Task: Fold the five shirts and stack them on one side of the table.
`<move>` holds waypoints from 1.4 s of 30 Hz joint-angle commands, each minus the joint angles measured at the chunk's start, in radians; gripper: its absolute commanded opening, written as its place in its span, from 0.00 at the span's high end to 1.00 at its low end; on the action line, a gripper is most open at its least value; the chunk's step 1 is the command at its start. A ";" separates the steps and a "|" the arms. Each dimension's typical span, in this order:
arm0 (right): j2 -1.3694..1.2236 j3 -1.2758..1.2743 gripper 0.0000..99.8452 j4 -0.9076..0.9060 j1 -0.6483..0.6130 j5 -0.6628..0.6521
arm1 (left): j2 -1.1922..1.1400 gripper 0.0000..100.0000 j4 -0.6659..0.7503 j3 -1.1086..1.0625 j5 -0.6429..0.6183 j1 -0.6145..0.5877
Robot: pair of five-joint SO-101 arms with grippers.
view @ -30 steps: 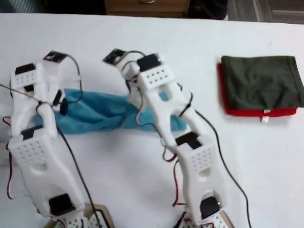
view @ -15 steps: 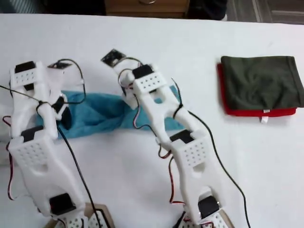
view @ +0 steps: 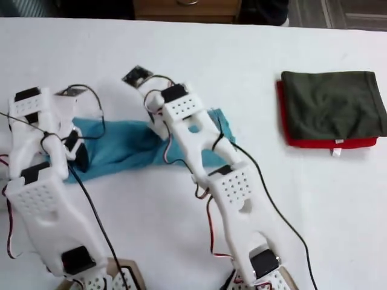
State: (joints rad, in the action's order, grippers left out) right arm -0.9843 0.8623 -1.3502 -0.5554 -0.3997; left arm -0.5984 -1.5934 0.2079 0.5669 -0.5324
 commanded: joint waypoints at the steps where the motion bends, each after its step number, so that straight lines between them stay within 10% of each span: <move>1: -0.028 0.121 0.98 -0.004 0.068 0.003 | 0.051 0.83 0.017 0.044 0.058 -0.049; 14: -0.036 0.806 0.98 -0.414 0.091 -0.003 | 0.052 0.83 -0.152 0.406 0.008 -0.018; 26: 0.067 0.700 0.98 -0.418 0.211 -0.005 | -0.129 0.79 0.006 0.503 -0.074 -0.115; 42: 0.288 0.491 0.98 -0.418 0.228 -0.005 | -0.471 0.79 -0.137 0.779 -0.087 -0.018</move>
State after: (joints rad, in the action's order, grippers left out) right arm -0.7848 1.3533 -1.7461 -0.3360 -0.3997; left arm -1.0357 -1.6717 0.9521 0.4718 -0.6183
